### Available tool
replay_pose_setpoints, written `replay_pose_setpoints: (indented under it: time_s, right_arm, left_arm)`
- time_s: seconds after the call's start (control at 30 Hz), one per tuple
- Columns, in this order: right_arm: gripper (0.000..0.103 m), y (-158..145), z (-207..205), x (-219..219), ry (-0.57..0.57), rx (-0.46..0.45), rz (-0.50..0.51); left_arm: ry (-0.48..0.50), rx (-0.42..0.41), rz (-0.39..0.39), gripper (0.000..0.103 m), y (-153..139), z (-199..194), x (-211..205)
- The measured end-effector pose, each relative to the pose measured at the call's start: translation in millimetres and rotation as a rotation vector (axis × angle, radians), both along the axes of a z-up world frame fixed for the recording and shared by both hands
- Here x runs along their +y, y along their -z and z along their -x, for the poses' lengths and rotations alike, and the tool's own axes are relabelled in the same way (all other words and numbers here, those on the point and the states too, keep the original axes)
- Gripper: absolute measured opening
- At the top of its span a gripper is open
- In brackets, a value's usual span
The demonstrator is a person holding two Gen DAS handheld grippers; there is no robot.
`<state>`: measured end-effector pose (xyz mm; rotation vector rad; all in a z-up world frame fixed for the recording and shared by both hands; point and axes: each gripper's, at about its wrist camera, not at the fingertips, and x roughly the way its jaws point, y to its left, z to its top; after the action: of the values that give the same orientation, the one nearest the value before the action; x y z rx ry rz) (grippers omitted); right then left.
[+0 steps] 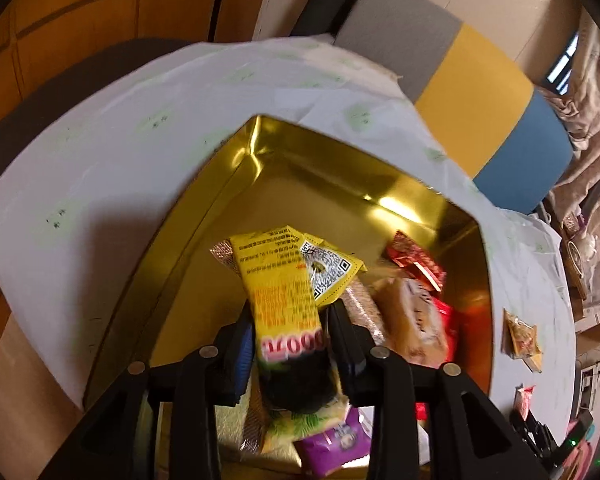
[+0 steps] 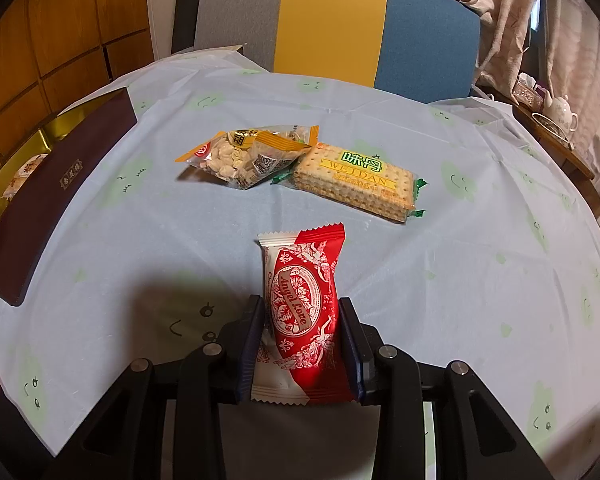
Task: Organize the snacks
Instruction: 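Lower the yellow packet into the gold tin and open the left tool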
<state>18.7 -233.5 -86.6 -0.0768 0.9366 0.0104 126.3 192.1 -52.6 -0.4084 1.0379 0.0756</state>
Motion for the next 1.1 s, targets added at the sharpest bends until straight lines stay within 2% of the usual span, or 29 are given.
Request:
replay_pose_setpoints:
  time_s: [0.07,0.23,0.33,0.63,1.1]
  right_arm:
    - [0.037,0.2,-0.2,-0.4,0.001,0.0,-0.001]
    - [0.037,0.0,0.0,0.2,0.003,0.0,0.004]
    - [0.037,-0.2,0.2,0.9,0.002,0.0,0.007]
    - [0.037,-0.1,-0.3,2.5,0.003,0.0,0.018]
    - [0.037,-4.2,-4.8,-2.4,0.038,0.059,-0.042]
  left_arm:
    - [0.003,0.038,0.019,0.041,11.1,-2.0,-0.1]
    - [-0.025,0.041,0.008,0.041,17.0,8.9,3.2]
    - [-0.023,0.018,-0.015,0.042,11.0,15.4,2.7]
    - [0.037,-0.072,-0.162,0.042,-13.4,39.0,-27.2]
    - [0.128,-0.131,-0.188,0.042,-24.0,78.3,-60.0]
